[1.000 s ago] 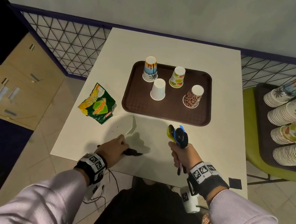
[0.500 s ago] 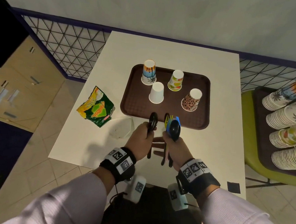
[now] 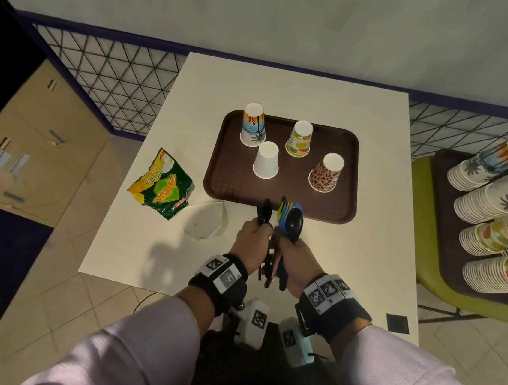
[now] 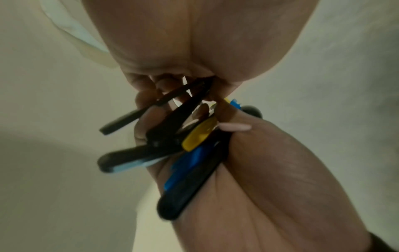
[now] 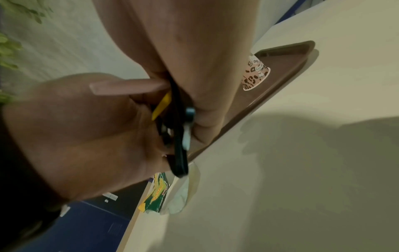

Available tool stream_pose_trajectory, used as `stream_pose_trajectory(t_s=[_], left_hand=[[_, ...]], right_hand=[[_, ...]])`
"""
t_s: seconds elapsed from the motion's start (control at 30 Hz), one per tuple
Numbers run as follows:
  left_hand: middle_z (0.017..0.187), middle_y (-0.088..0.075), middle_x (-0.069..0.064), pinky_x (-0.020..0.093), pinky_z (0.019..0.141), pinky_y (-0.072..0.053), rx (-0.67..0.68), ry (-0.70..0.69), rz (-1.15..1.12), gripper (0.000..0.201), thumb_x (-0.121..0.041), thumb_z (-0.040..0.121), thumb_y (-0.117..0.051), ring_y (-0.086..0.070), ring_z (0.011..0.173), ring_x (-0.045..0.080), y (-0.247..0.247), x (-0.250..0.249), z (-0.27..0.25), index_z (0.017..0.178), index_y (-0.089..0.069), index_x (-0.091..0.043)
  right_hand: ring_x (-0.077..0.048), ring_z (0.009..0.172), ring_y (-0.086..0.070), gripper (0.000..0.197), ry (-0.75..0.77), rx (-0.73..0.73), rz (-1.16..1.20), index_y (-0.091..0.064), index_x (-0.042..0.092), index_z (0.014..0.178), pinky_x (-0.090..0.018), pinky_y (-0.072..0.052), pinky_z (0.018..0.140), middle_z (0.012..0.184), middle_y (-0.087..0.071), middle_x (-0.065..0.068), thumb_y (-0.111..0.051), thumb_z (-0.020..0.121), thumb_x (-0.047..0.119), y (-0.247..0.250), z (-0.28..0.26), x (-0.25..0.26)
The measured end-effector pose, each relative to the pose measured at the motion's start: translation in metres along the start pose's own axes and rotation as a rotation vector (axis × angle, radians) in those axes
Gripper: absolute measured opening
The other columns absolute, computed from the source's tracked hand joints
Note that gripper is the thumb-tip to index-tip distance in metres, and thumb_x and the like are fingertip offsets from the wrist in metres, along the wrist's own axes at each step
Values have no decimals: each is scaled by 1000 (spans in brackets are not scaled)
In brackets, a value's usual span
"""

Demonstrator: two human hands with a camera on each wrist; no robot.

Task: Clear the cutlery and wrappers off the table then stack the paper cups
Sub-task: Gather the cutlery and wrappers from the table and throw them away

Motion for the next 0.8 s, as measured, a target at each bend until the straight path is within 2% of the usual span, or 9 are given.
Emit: stream_pose_trajectory(t_s=[0.17, 0.23, 0.3, 0.37, 0.47, 0.6, 0.63, 0.7, 0.8], left_hand=[[115, -54, 13, 63, 96, -51, -72, 39, -35, 47, -61, 69, -42, -58, 112, 36, -7, 11, 8, 90, -58, -22], [113, -57, 16, 62, 100, -47, -83, 32, -1, 46, -63, 73, -41, -57, 112, 37, -10, 0, 1, 87, -57, -23], [115, -57, 13, 54, 105, -42, -95, 30, 60, 42, -57, 88, -39, -53, 114, 32, -10, -4, 0, 99, -59, -22], [121, -58, 12, 53, 108, -40, -74, 43, 84, 51, -60, 91, -38, -52, 117, 31, -12, 2, 7, 111, -60, -19], [124, -63, 14, 62, 105, -45, 8, 81, 53, 74, -74, 79, -39, -60, 117, 36, -15, 34, 37, 123, -60, -18], [105, -66, 4, 40, 93, -52, 58, 13, 83, 48, -60, 92, -50, -64, 98, 18, -6, -6, 4, 111, -60, -17], [100, -65, 2, 41, 92, -54, 51, -15, 77, 43, -56, 93, -54, -64, 94, 17, -4, -7, 7, 110, -59, -17], [111, -66, 2, 48, 96, -56, 12, -51, -1, 50, -54, 88, -63, -66, 102, 19, 4, -7, 11, 124, -53, -22], [131, -62, 0, 46, 100, -55, -17, -120, -46, 77, -59, 79, -68, -62, 119, 19, 12, -11, 18, 146, -40, -32]], right_hand=[[-9, 52, -64, 23, 6, 29, -104, -62, 12, 100, -29, -52, 56, 64, -68, 3, -43, 109, 20, -1, -4, 2], [1, 43, -56, 26, 42, 55, -156, -58, 10, 90, -17, -46, 47, 51, -62, 8, -41, 109, 15, -4, -9, 9], [4, 40, -53, 31, 94, 83, -170, -51, 9, 81, -11, -43, 44, 43, -57, 12, -37, 108, 2, -7, -13, 16], [-3, 47, -56, 29, 108, 76, -214, -51, 7, 82, -13, -46, 46, 46, -57, 10, -37, 106, -2, -5, -12, 15], [-16, 49, -55, 19, 78, 7, -276, -56, -2, 98, -30, -48, 50, 61, -59, -7, -42, 105, 9, 0, -4, 4], [-17, 49, -51, 17, 22, 10, -169, -53, 4, 96, -30, -47, 49, 66, -53, -11, -45, 107, 15, 6, 1, -3], [-17, 51, -50, 17, 16, 29, -142, -53, 5, 97, -30, -47, 49, 69, -52, -11, -45, 107, 16, 8, 1, -3], [-18, 53, -46, 16, 13, 84, -126, -52, 7, 100, -30, -45, 51, 73, -49, -11, -44, 108, 18, 9, 3, -4], [-17, 54, -47, 15, 0, 139, -167, -51, 8, 103, -31, -45, 53, 76, -49, -11, -44, 107, 21, 6, 3, -4]])
Point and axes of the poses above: each hand's wrist, its own z-axis towards the middle knuckle, its own y-axis out of the back of the hand, x = y × z, the point moved 4 cm from there along z, towards the middle knuckle
